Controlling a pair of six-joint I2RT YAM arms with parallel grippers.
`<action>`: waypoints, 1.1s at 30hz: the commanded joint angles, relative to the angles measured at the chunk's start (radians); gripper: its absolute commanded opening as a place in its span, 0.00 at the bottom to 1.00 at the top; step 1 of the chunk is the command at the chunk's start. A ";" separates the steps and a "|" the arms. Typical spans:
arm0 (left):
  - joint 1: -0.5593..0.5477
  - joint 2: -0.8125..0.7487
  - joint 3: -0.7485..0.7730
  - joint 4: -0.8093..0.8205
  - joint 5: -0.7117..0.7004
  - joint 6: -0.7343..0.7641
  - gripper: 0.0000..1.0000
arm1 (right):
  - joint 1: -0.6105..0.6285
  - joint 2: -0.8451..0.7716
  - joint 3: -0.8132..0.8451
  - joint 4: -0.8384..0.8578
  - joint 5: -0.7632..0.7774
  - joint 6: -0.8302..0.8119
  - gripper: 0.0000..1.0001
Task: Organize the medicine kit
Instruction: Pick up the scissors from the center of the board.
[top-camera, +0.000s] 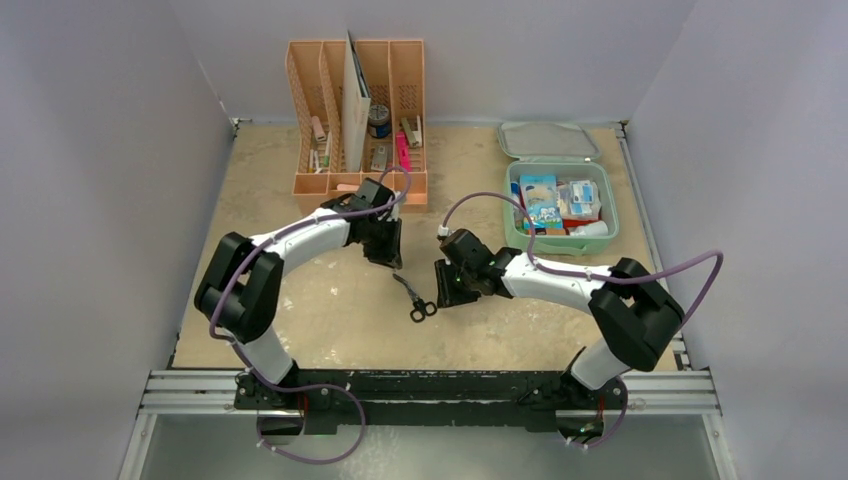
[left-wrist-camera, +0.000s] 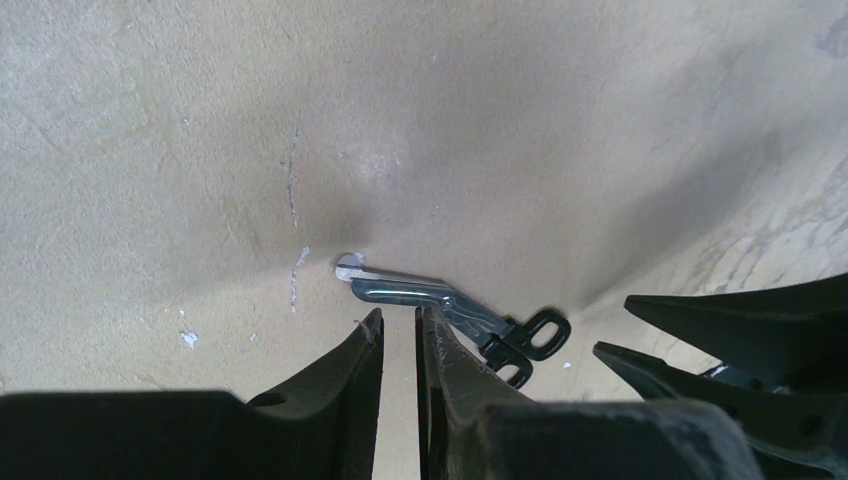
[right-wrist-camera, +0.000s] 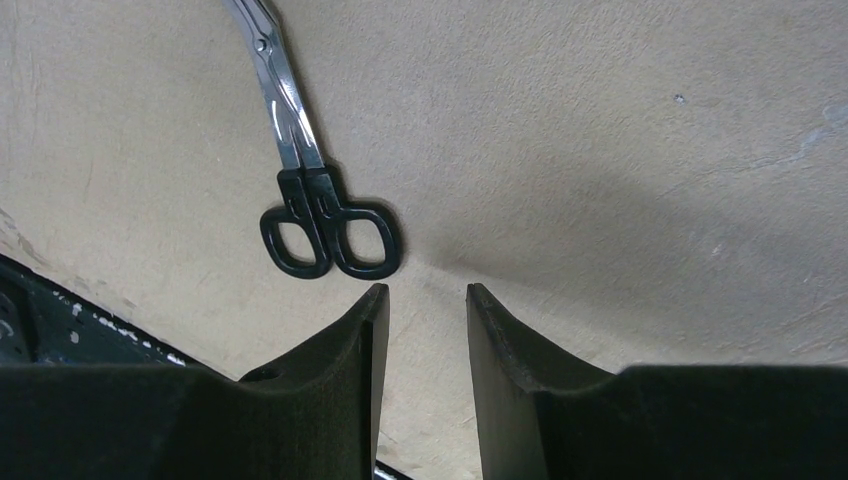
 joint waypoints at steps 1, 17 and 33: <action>-0.007 0.038 0.018 -0.005 -0.027 0.027 0.15 | -0.002 -0.018 -0.003 0.018 -0.002 -0.016 0.37; -0.007 0.112 0.005 0.004 -0.064 0.026 0.09 | -0.002 0.016 0.026 0.037 -0.009 -0.021 0.38; -0.007 0.124 -0.019 -0.014 -0.085 0.005 0.04 | 0.000 0.120 0.072 0.090 -0.048 0.004 0.36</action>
